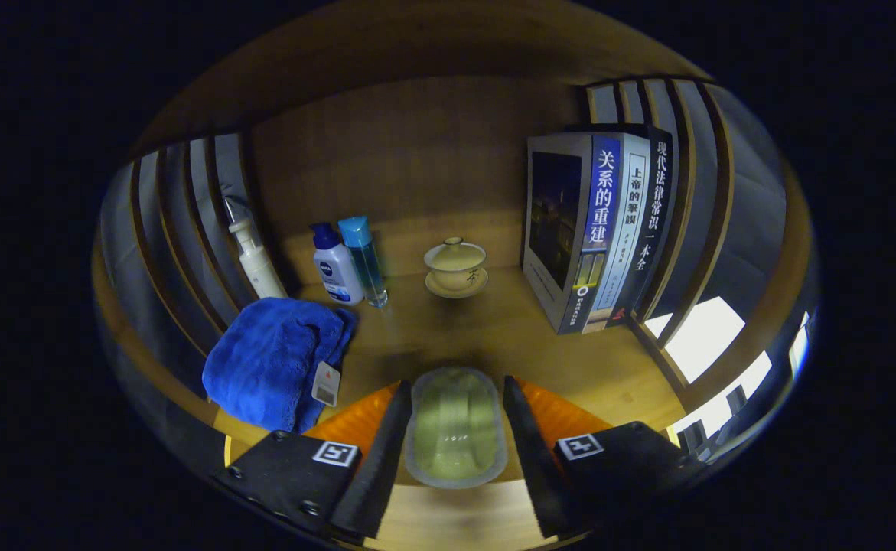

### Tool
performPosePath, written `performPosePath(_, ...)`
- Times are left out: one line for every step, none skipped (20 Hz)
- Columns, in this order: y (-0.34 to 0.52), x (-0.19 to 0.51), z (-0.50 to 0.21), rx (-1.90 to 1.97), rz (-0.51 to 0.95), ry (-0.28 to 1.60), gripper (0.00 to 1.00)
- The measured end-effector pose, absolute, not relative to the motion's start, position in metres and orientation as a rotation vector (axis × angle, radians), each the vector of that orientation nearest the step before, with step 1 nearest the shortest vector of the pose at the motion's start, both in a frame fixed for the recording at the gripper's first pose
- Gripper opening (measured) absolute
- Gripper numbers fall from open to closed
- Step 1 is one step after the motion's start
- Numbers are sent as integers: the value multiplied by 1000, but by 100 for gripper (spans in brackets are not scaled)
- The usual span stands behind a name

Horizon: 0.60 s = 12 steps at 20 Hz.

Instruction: Pull open the drawer, take out the items inside it, and place them on the countertop above the cabinet.

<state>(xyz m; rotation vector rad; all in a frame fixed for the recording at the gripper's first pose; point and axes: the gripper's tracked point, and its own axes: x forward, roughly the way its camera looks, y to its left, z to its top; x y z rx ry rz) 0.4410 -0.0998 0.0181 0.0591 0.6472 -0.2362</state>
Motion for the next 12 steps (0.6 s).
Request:
performPosePath(-100, 439, 17, 60, -236, 653, 85)
performPosePath(-102, 438, 17, 58, -238, 650, 87)
performPosePath(-103, 439, 18, 57, -238, 643, 88)
performPosePath(-102, 439, 19, 57, -236, 640, 90)
performPosePath(-100, 438, 20, 58, -234, 636, 91)
performPosePath(-98, 436, 20, 64, -226, 633, 92)
performPosePath(-94, 434, 22, 72, -221, 624, 92)
performPosePath(-90, 430, 22, 78, -218, 623, 93)
performPosePath(-83, 425, 23, 91, -206, 622, 93)
performPosePath(-72, 422, 23, 109, -186, 618, 93)
performPosePath(-63, 418, 26, 122, -162, 613, 95)
performPosePath(-55, 414, 27, 125, -142, 611, 96)
